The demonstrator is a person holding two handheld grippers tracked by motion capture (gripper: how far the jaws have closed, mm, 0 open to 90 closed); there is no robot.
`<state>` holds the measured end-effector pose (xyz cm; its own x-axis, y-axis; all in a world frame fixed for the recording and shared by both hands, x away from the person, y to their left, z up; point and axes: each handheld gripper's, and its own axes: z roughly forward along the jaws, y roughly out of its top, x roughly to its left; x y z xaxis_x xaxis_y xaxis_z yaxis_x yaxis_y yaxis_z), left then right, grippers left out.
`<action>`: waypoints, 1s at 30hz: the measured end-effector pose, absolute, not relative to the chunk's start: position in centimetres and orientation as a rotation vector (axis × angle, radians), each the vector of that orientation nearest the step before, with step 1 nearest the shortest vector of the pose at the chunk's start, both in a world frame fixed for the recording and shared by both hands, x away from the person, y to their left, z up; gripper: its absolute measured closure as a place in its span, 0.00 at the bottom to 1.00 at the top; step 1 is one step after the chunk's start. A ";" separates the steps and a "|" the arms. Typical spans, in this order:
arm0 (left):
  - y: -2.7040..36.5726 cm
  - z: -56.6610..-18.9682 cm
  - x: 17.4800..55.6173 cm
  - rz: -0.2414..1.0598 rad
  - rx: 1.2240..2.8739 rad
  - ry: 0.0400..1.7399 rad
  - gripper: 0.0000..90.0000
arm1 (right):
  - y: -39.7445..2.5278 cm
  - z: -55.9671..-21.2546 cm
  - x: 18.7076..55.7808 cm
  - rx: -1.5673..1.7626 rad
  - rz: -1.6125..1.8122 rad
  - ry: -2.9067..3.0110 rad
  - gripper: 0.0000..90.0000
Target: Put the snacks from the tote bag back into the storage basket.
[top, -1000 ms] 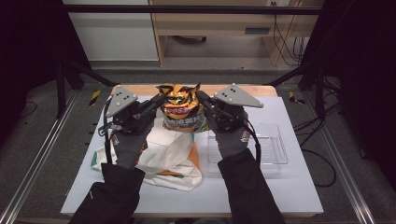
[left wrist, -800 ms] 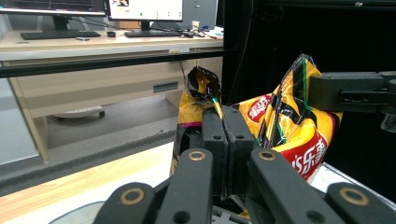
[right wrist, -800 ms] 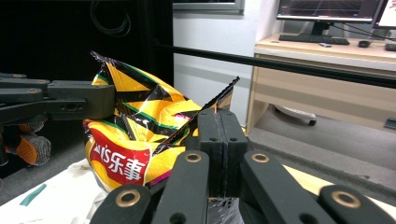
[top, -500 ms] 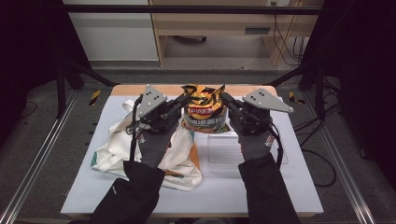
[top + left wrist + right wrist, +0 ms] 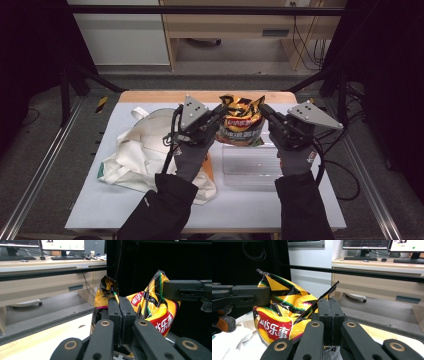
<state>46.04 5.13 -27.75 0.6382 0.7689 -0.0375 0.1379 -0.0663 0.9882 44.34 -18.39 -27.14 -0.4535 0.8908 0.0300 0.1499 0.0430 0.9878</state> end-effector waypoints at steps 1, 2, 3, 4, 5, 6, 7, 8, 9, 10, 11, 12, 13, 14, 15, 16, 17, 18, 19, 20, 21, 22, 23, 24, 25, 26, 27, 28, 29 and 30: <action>4.8 -27.9 46.1 0.611 1.587 0.771 0.98 | -18.7 -27.3 44.3 1.066 1.467 1.678 1.00; 4.5 -28.1 46.1 0.609 1.592 0.769 0.98 | -19.1 -27.5 44.4 1.068 1.463 1.676 1.00; 4.1 -28.4 46.2 0.604 1.599 0.769 0.98 | -19.4 -27.7 44.4 1.075 1.462 1.676 1.00; 3.9 -28.5 46.2 0.607 1.605 0.773 0.98 | -19.7 -28.0 44.4 1.086 1.461 1.677 1.00; 3.5 -28.8 46.3 0.598 1.614 0.767 0.98 | -20.0 -28.2 44.5 1.086 1.458 1.678 1.00; 3.3 -29.0 46.4 0.596 1.623 0.766 0.98 | -20.3 -28.5 44.5 1.096 1.454 1.679 1.00; 3.0 -29.3 46.5 0.593 1.626 0.766 0.98 | -20.5 -28.8 44.6 1.101 1.451 1.684 1.00; 2.7 -29.5 46.6 0.587 1.631 0.766 0.98 | -20.8 -29.1 44.6 1.111 1.449 1.684 1.00; 2.5 -29.7 46.7 0.582 1.632 0.767 0.98 | -21.0 -29.3 44.7 1.120 1.445 1.687 1.00; 2.3 -29.9 46.8 0.575 1.634 0.768 0.98 | -21.3 -29.4 44.9 1.128 1.437 1.693 1.00; 2.0 -30.0 46.9 0.571 1.634 0.769 0.98 | -21.4 -29.5 45.0 1.131 1.432 1.691 1.00; 1.8 -30.2 47.0 0.569 1.636 0.769 0.98 | -21.6 -29.6 45.0 1.133 1.426 1.689 1.00; 1.7 -30.4 47.1 0.565 1.636 0.769 0.98 | -21.7 -29.6 45.1 1.136 1.419 1.691 1.00; 1.6 -30.4 47.1 0.562 1.637 0.770 0.98 | -21.9 -29.8 45.1 1.136 1.414 1.689 1.00; 1.5 -30.6 47.3 0.558 1.638 0.772 0.98 | -22.0 -29.9 45.2 1.142 1.412 1.688 1.00; 1.4 -30.7 47.4 0.561 1.640 0.778 0.98 | -22.0 -30.0 45.3 1.145 1.410 1.688 1.00; 1.4 -30.9 47.5 0.554 1.639 0.776 0.98 | -22.1 -30.1 45.4 1.152 1.406 1.688 1.00; 1.3 -31.0 47.6 0.555 1.641 0.777 0.98 | -22.1 -30.3 45.5 1.153 1.403 1.687 1.00; 1.3 -31.2 47.7 0.554 1.639 0.780 0.98 | -22.1 -30.4 45.6 1.155 1.404 1.687 1.00; 1.3 -31.4 47.9 0.552 1.641 0.783 0.98 | -22.1 -30.6 45.8 1.156 1.398 1.689 1.00; 1.3 -31.6 48.0 0.551 1.641 0.787 0.98 | -22.0 -30.8 46.0 1.158 1.394 1.694 1.00; 1.3 -31.8 48.2 0.549 1.642 0.792 0.98 | -22.0 -30.9 46.2 1.162 1.393 1.696 1.00; 1.3 -32.0 48.4 0.543 1.643 0.799 0.98 | -22.0 -31.1 46.4 1.164 1.390 1.698 1.00; 1.3 -32.3 48.5 0.544 1.646 0.804 0.98 | -21.9 -31.4 46.6 1.170 1.381 1.704 1.00; 1.3 -32.6 48.6 0.546 1.647 0.809 0.98 | -21.8 -31.6 46.9 1.172 1.377 1.708 1.00; 1.3 -32.9 48.8 0.545 1.651 0.815 0.98 | -21.7 -31.9 47.1 1.175 1.366 1.716 1.00; 1.2 -33.2 48.9 0.546 1.653 0.819 0.98 | -21.7 -32.1 47.3 1.179 1.358 1.721 1.00; 1.2 -33.5 49.0 0.546 1.660 0.825 0.98 | -21.6 -32.3 47.5 1.186 1.350 1.724 1.00; 1.2 -33.7 49.1 0.547 1.662 0.829 0.98 | -21.5 -32.6 47.7 1.190 1.341 1.730 1.00; 1.1 -34.1 49.3 0.548 1.666 0.835 0.98 | -21.5 -32.8 47.8 1.193 1.333 1.735 1.00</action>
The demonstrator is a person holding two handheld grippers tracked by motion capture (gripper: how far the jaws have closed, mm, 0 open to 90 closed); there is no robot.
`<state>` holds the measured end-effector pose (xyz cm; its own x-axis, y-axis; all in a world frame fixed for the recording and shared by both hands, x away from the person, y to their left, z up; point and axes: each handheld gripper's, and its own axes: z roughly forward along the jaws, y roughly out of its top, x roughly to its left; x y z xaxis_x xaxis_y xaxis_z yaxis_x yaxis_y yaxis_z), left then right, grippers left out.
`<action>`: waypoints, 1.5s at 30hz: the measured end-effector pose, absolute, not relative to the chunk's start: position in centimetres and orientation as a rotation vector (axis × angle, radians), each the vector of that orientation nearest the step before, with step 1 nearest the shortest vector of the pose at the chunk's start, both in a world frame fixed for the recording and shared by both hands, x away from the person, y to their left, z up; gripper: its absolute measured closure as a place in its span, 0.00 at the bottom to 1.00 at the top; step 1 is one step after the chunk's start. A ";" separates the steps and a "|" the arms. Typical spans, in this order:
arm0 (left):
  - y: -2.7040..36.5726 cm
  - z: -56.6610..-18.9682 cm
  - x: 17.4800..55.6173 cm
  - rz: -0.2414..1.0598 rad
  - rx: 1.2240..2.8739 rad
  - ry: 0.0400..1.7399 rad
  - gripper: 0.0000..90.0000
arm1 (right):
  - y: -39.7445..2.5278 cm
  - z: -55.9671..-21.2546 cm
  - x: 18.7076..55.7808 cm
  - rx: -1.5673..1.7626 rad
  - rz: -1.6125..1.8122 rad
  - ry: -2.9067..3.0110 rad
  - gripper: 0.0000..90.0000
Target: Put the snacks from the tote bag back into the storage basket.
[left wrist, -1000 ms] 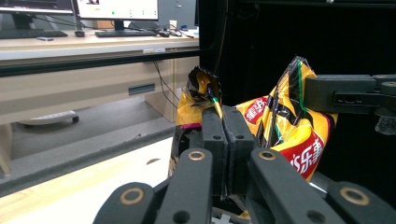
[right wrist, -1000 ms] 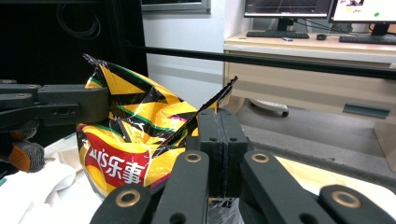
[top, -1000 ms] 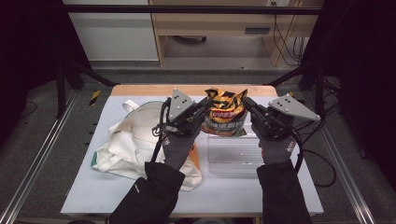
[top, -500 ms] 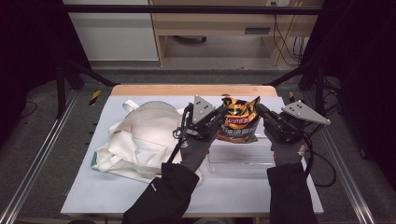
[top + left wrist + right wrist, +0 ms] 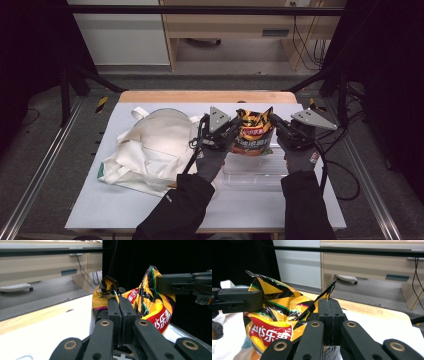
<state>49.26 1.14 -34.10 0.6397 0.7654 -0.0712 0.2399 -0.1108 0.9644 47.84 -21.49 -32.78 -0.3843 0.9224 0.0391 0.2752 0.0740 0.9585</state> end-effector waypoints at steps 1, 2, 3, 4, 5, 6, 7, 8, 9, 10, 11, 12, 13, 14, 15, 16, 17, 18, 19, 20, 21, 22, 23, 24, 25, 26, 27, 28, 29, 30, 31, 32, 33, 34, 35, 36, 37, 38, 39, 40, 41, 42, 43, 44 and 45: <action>1.1 -34.3 49.3 0.547 1.668 0.841 0.98 | -21.4 -33.1 48.1 1.198 1.326 1.744 1.00; 1.1 -34.5 49.4 0.548 1.670 0.848 0.98 | -21.4 -33.2 48.2 1.198 1.320 1.750 1.00; 1.1 -34.7 49.5 0.552 1.674 0.853 0.98 | -21.4 -33.4 48.3 1.204 1.319 1.753 1.00; 1.2 -34.9 49.6 0.553 1.679 0.858 0.98 | -21.3 -33.6 48.5 1.205 1.320 1.757 1.00; 1.1 -35.0 49.6 0.553 1.680 0.863 0.97 | -21.3 -33.8 48.7 1.213 1.320 1.761 1.00; 1.2 -35.1 49.6 0.556 1.685 0.868 0.97 | -21.3 -33.9 48.8 1.216 1.320 1.765 1.00; 1.1 -35.1 49.7 0.558 1.685 0.872 0.97 | -21.3 -34.1 48.9 1.221 1.321 1.769 1.00; 1.1 -35.2 49.6 0.567 1.692 0.873 0.97 | -21.3 -34.3 49.0 1.225 1.321 1.773 1.00; 1.1 -35.3 49.6 0.569 1.690 0.876 0.96 | -21.2 -34.5 49.1 1.229 1.321 1.774 1.00; 1.1 -35.4 49.6 0.570 1.697 0.876 0.96 | -21.2 -34.6 49.2 1.234 1.321 1.775 1.00; 1.0 -35.4 49.7 0.575 1.703 0.875 0.96 | -21.2 -34.7 49.2 1.234 1.316 1.775 1.00; 1.0 -35.5 49.7 0.578 1.706 0.877 0.96 | -21.2 -34.8 49.3 1.233 1.310 1.778 1.00; 1.0 -35.7 49.8 0.579 1.707 0.882 0.95 | -21.1 -34.9 49.4 1.234 1.305 1.777 0.99; 1.0 -35.7 49.8 0.577 1.708 0.885 0.95 | -21.0 -35.1 49.5 1.237 1.301 1.777 0.99; 1.0 -35.9 49.9 0.577 1.709 0.889 0.94 | -21.0 -35.2 49.6 1.239 1.296 1.781 0.99; 1.0 -35.9 50.0 0.578 1.709 0.894 0.94 | -20.9 -35.3 49.7 1.241 1.292 1.780 0.99; 1.1 -36.0 50.0 0.579 1.706 0.897 0.93 | -20.8 -35.4 49.8 1.239 1.282 1.782 0.99; 1.2 -36.1 50.1 0.581 1.701 0.899 0.93 | -20.7 -35.5 49.8 1.237 1.281 1.778 0.99; 1.2 -36.1 50.2 0.580 1.700 0.904 0.92 | -20.6 -35.5 49.8 1.235 1.279 1.775 0.98; 1.3 -36.1 50.3 0.579 1.697 0.908 0.92 | -20.5 -35.5 49.9 1.234 1.278 1.772 0.98; 1.3 -36.1 50.4 0.576 1.695 0.910 0.91 | -20.5 -35.6 49.9 1.233 1.276 1.771 0.97; 1.4 -36.1 50.5 0.578 1.695 0.912 0.90 | -20.4 -35.6 50.0 1.232 1.273 1.767 0.96; 1.4 -36.1 50.6 0.580 1.693 0.915 0.88 | -20.4 -35.7 50.1 1.229 1.270 1.766 0.95; 1.5 -36.1 50.7 0.577 1.689 0.915 0.87 | -20.3 -35.8 50.1 1.225 1.265 1.766 0.93; 1.5 -36.1 50.7 0.578 1.685 0.913 0.85 | -20.3 -35.8 50.2 1.224 1.265 1.764 0.90; 1.6 -36.1 50.8 0.576 1.684 0.907 0.82 | -20.2 -35.9 50.3 1.219 1.260 1.760 0.87; 1.7 -36.1 50.8 0.570 1.684 0.907 0.80 | -20.2 -35.9 50.3 1.215 1.258 1.756 0.84; 1.8 -36.0 50.9 0.567 1.682 0.910 0.77 | -20.2 -35.9 50.3 1.211 1.254 1.753 0.80; 1.9 -36.0 50.9 0.567 1.673 0.912 0.73 | -20.2 -35.9 50.3 1.207 1.253 1.748 0.77; 2.0 -35.9 50.9 0.560 1.671 0.911 0.69 | -20.2 -35.8 50.3 1.202 1.255 1.741 0.74; 2.1 -35.9 50.9 0.555 1.669 0.910 0.67 | -20.3 -35.7 50.2 1.200 1.256 1.734 0.69; 2.2 -35.8 50.9 0.557 1.667 0.907 0.65 | -20.4 -35.6 50.1 1.196 1.271 1.723 0.65; 2.3 -35.7 50.8 0.559 1.664 0.897 0.62 | -20.6 -35.4 50.0 1.189 1.286 1.709 0.63; 2.4 -35.6 50.7 0.557 1.665 0.885 0.60 | -20.7 -35.3 49.9 1.187 1.300 1.698 0.60; 2.5 -35.5 50.6 0.559 1.666 0.878 0.58 | -20.9 -35.1 49.7 1.181 1.310 1.689 0.58; 2.6 -35.4 50.5 0.567 1.666 0.874 0.56 | -21.0 -34.9 49.6 1.175 1.320 1.677 0.56; 2.8 -35.2 50.3 0.577 1.666 0.869 0.55 | -21.2 -34.7 49.4 1.171 1.330 1.669 0.54; 3.0 -35.1 50.2 0.580 1.666 0.866 0.53 | -21.4 -34.5 49.3 1.170 1.335 1.663 0.52; 3.2 -35.0 50.2 0.580 1.670 0.866 0.52 | -21.6 -34.4 49.1 1.170 1.343 1.652 0.50; 3.4 -34.8 50.1 0.577 1.677 0.866 0.50 | -21.8 -34.2 49.0 1.171 1.351 1.645 0.49; 3.7 -34.7 50.1 0.573 1.686 0.865 0.49 | -21.9 -34.0 48.8 1.176 1.352 1.650 0.47; 4.0 -34.7 50.0 0.575 1.695 0.864 0.48 | -22.0 -33.8 48.7 1.173 1.359 1.646 0.46; 4.3 -34.6 49.9 0.578 1.702 0.863 0.46 | -22.1 -33.6 48.5 1.169 1.368 1.642 0.45; 4.7 -34.5 49.8 0.574 1.707 0.863 0.45 | -22.2 -33.5 48.4 1.162 1.374 1.642 0.43; 5.1 -34.5 49.8 0.560 1.714 0.862 0.45 | -22.2 -33.4 48.2 1.161 1.378 1.644 0.42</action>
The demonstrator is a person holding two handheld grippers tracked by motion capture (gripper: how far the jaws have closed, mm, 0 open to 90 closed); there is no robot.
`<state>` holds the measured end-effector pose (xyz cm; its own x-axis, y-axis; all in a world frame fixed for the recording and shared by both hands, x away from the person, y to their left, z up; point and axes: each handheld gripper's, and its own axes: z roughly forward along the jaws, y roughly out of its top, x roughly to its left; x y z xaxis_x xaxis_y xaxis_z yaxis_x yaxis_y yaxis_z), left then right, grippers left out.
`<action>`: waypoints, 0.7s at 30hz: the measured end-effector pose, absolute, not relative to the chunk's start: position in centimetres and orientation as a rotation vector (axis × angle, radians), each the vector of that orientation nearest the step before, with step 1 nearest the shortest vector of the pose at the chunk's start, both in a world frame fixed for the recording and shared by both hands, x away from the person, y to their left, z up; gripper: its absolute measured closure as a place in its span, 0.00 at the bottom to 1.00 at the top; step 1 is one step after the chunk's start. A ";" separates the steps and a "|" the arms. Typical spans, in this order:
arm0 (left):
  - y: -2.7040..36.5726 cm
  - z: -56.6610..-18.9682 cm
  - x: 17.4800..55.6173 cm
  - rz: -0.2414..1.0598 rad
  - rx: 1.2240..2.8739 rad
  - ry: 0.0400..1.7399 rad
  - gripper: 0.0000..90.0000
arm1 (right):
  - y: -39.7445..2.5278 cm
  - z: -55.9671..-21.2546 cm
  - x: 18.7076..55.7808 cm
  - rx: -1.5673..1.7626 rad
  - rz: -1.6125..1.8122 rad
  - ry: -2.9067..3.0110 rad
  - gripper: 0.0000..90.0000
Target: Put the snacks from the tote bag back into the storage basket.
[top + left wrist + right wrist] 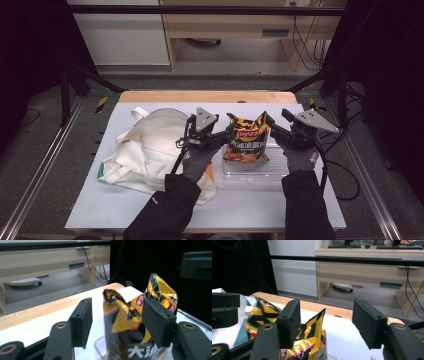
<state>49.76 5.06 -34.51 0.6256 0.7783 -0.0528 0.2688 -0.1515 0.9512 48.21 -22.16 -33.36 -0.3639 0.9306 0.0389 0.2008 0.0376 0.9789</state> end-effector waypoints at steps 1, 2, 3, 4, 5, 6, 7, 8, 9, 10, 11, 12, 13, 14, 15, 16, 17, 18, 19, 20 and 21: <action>5.5 -34.5 49.7 0.545 1.720 0.862 0.44 | -22.2 -33.2 48.1 1.156 1.378 1.652 0.41; 5.9 -34.5 49.6 0.532 1.724 0.863 0.44 | -22.2 -33.1 47.9 1.152 1.376 1.653 0.40; 6.3 -34.5 49.5 0.524 1.731 0.864 0.44 | -22.2 -33.1 47.8 1.147 1.373 1.659 0.39; 6.9 -34.6 49.3 0.520 1.737 0.864 0.43 | -22.2 -33.0 47.6 1.145 1.377 1.666 0.37; 7.3 -34.6 49.2 0.519 1.740 0.863 0.42 | -22.2 -32.9 47.4 1.150 1.378 1.681 0.36; 7.9 -34.6 49.0 0.516 1.743 0.861 0.42 | -22.3 -32.9 47.3 1.148 1.375 1.686 0.36; 8.3 -34.6 48.9 0.516 1.743 0.860 0.41 | -22.3 -32.9 47.1 1.145 1.371 1.696 0.34; 8.9 -34.6 48.7 0.517 1.745 0.863 0.41 | -22.4 -32.9 47.0 1.145 1.372 1.697 0.33; 9.6 -34.6 48.6 0.516 1.750 0.865 0.40 | -22.4 -32.9 46.9 1.149 1.373 1.699 0.32; 10.0 -34.6 48.5 0.512 1.753 0.867 0.39 | -22.5 -32.9 46.8 1.149 1.378 1.699 0.31; 10.6 -34.7 48.4 0.507 1.759 0.870 0.39 | -22.6 -32.9 46.7 1.150 1.383 1.699 0.30; 11.1 -34.7 48.3 0.512 1.765 0.873 0.38 | -22.7 -32.8 46.6 1.151 1.385 1.703 0.29; 11.7 -34.8 48.1 0.519 1.765 0.879 0.37 | -22.7 -32.8 46.5 1.151 1.388 1.710 0.28; 12.2 -34.9 48.0 0.526 1.765 0.881 0.37 | -22.7 -32.8 46.3 1.150 1.386 1.716 0.27; 12.8 -34.9 47.9 0.526 1.764 0.887 0.36 | -22.8 -32.9 46.2 1.144 1.383 1.720 0.26; 13.5 -35.1 47.8 0.525 1.763 0.894 0.35 | -22.8 -32.9 46.1 1.146 1.378 1.725 0.25; 13.9 -35.1 47.7 0.525 1.765 0.898 0.35 | -22.9 -32.9 46.0 1.142 1.376 1.727 0.25; 14.4 -35.2 47.6 0.528 1.764 0.906 0.34 | -23.0 -33.0 45.9 1.141 1.376 1.726 0.24; 15.0 -35.3 47.5 0.530 1.765 0.911 0.34 | -23.0 -33.0 45.7 1.140 1.375 1.725 0.24; 15.5 -35.4 47.4 0.529 1.765 0.915 0.33 | -23.1 -33.0 45.6 1.144 1.376 1.721 0.23; 16.0 -35.6 47.3 0.535 1.765 0.918 0.33 | -23.2 -33.0 45.5 1.142 1.376 1.723 0.22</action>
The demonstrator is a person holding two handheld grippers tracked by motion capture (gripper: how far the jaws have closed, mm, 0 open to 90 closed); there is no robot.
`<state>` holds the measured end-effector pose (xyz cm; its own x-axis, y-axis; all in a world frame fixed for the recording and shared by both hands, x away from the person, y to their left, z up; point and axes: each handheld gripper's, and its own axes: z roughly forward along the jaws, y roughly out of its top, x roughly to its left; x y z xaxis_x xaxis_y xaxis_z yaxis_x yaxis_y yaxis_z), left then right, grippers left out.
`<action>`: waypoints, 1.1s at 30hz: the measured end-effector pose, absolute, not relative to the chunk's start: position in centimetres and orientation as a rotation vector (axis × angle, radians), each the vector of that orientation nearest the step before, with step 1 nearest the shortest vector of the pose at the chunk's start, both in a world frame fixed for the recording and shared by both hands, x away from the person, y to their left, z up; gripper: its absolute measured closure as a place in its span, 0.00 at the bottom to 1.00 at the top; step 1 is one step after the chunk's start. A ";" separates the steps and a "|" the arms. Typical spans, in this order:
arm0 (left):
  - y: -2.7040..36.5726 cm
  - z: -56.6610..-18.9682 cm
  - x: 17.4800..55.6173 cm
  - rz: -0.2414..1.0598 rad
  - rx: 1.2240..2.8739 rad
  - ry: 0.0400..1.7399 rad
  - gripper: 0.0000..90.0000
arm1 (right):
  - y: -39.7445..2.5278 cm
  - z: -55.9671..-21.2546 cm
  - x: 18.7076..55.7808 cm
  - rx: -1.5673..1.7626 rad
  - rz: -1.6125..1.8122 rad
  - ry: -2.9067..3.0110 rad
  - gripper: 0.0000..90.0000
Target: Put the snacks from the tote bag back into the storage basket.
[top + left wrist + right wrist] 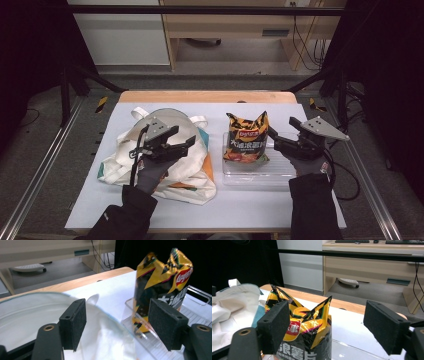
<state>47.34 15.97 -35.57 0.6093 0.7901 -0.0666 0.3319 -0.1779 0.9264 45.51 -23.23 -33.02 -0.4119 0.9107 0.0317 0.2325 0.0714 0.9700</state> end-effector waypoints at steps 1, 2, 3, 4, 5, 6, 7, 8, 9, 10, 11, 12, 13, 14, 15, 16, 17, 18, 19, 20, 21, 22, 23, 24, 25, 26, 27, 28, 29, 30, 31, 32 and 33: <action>16.5 -35.7 47.2 0.542 1.766 0.920 0.32 | -23.3 -33.0 45.4 1.144 1.376 1.721 0.21; 17.1 -35.8 47.1 0.552 1.766 0.922 0.32 | -23.3 -33.1 45.3 1.141 1.370 1.722 0.20; 17.5 -35.9 47.0 0.554 1.765 0.926 0.32 | -23.4 -33.2 45.2 1.142 1.366 1.728 0.19; 18.0 -36.1 46.9 0.556 1.761 0.930 0.32 | -23.4 -33.2 45.1 1.138 1.363 1.732 0.19; 18.4 -36.2 46.8 0.557 1.756 0.934 0.31 | -23.4 -33.3 45.0 1.139 1.363 1.734 0.18; 19.0 -36.3 46.7 0.560 1.753 0.939 0.31 | -23.5 -33.4 44.9 1.139 1.356 1.740 0.18; 19.5 -36.4 46.6 0.561 1.751 0.942 0.31 | -23.6 -33.6 44.9 1.139 1.350 1.743 0.18; 19.9 -36.5 46.4 0.562 1.751 0.942 0.31 | -23.6 -33.6 44.8 1.143 1.351 1.745 0.18; 20.3 -36.6 46.3 0.570 1.751 0.947 0.31 | -23.7 -33.7 44.7 1.143 1.351 1.751 0.17; 20.7 -36.8 46.1 0.578 1.750 0.950 0.31 | -23.7 -33.9 44.6 1.140 1.348 1.759 0.17; 21.1 -36.9 46.0 0.581 1.751 0.953 0.31 | -23.8 -34.0 44.5 1.141 1.349 1.762 0.17; 21.4 -37.0 45.9 0.584 1.750 0.959 0.31 | -23.8 -34.1 44.4 1.139 1.348 1.767 0.17; 21.8 -37.2 45.8 0.590 1.750 0.964 0.31 | -23.8 -34.2 44.3 1.137 1.344 1.769 0.17; 22.1 -37.3 45.7 0.594 1.751 0.972 0.31 | -23.9 -34.3 44.2 1.136 1.338 1.774 0.17; 22.5 -37.4 45.6 0.597 1.752 0.980 0.31 | -23.9 -34.5 44.1 1.139 1.340 1.775 0.17; 22.8 -37.6 45.5 0.599 1.750 0.986 0.31 | -23.9 -34.6 44.0 1.137 1.339 1.778 0.16; 23.0 -37.7 45.4 0.601 1.751 0.991 0.31 | -23.9 -34.8 44.0 1.139 1.336 1.783 0.16; 23.3 -37.8 45.3 0.605 1.750 0.999 0.31 | -23.9 -35.0 43.9 1.138 1.334 1.787 0.16; 23.6 -38.0 45.2 0.606 1.749 1.004 0.31 | -24.0 -35.3 43.9 1.140 1.329 1.794 0.16; 23.8 -38.1 45.1 0.607 1.749 1.007 0.31 | -23.9 -35.5 43.9 1.144 1.329 1.803 0.16; 24.0 -38.2 45.0 0.613 1.749 1.009 0.31 | -23.9 -35.8 43.8 1.149 1.323 1.810 0.16; 24.2 -38.3 44.9 0.617 1.752 1.012 0.31 | -23.9 -36.0 43.8 1.150 1.317 1.820 0.16; 24.4 -38.5 44.8 0.619 1.751 1.014 0.31 | -23.8 -36.2 43.8 1.151 1.312 1.830 0.15; 24.5 -38.6 44.7 0.622 1.753 1.016 0.31 | -23.8 -36.4 43.8 1.153 1.309 1.835 0.15; 24.7 -38.8 44.5 0.630 1.758 1.017 0.31 | -23.8 -36.6 43.8 1.155 1.305 1.841 0.15; 24.9 -39.0 44.5 0.634 1.762 1.020 0.31 | -23.8 -36.8 43.8 1.154 1.302 1.845 0.15; 25.0 -39.2 44.4 0.631 1.763 1.026 0.31 | -23.8 -36.9 43.7 1.157 1.301 1.848 0.15; 25.2 -39.4 44.3 0.629 1.765 1.032 0.31 | -23.8 -37.0 43.7 1.157 1.297 1.850 0.15; 25.4 -39.6 44.2 0.631 1.767 1.037 0.31 | -23.9 -37.2 43.6 1.158 1.297 1.853 0.15; 25.6 -39.8 44.2 0.631 1.769 1.042 0.31 | -23.9 -37.4 43.5 1.162 1.298 1.854 0.15; 25.8 -39.9 44.1 0.632 1.773 1.046 0.31 | -23.9 -37.6 43.5 1.164 1.292 1.860 0.15; 26.0 -40.1 44.0 0.634 1.775 1.049 0.31 | -23.9 -37.8 43.5 1.165 1.287 1.865 0.15; 26.1 -40.2 44.0 0.637 1.777 1.053 0.31 | -24.0 -38.0 43.4 1.171 1.283 1.869 0.15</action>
<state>43.99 26.09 -40.19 0.4952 0.8684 -0.0272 0.3784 -0.1875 0.9064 43.41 -23.95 -38.00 -0.4452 0.8953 0.0150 0.3361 0.1516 0.9295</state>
